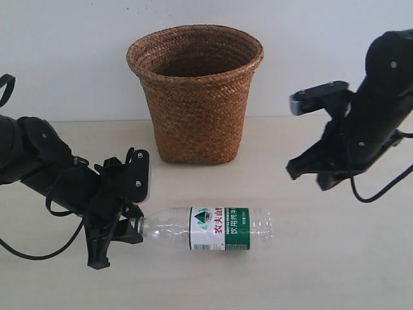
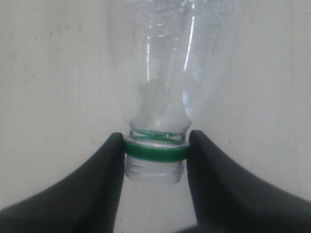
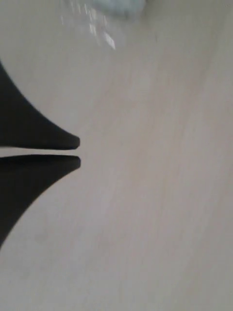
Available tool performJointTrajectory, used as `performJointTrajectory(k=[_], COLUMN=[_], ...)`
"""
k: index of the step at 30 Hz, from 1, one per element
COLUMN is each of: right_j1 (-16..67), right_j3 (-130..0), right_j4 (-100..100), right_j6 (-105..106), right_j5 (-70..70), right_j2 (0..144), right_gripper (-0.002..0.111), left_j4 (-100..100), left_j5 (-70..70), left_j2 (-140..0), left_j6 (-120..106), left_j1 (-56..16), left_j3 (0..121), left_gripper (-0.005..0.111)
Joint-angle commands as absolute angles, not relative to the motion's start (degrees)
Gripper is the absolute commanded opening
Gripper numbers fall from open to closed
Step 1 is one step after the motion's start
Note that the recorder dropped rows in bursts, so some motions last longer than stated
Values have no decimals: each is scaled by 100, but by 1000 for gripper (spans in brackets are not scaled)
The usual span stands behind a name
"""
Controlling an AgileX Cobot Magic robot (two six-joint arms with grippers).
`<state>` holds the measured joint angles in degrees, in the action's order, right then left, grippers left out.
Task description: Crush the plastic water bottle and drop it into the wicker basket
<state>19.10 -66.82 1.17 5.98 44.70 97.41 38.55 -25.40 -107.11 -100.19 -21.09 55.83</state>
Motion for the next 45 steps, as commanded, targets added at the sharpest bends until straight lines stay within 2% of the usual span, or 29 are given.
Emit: performJointTrajectory(k=[1, 8, 16, 30, 45], right_j1=[2375, 3174, 3307, 3309, 3331], right_j3=[-6755, -6755, -6755, -6868, -8216], right_j4=[1851, 1850, 1856, 1599, 941], right_j6=[2134, 2241, 2160, 2154, 1359], right_j5=[4423, 3626, 3015, 4054, 5778], right_j2=[9778, 10080, 10695, 11400, 13031], right_gripper=[0, 0, 0, 0, 0], left_j4=[3869, 3869, 3869, 3869, 3954], left_j5=[-2554, -2554, -2554, -2541, -2522], left_j2=[-10745, -10745, -10745, -10745, -10745], left_j6=[-9884, -9872, -9859, -9858, -9858], left_j1=[-2125, -2125, -2125, -2125, -2125], left_j3=[5559, 5559, 5559, 5559, 5559], left_gripper=[4, 4, 4, 4, 4])
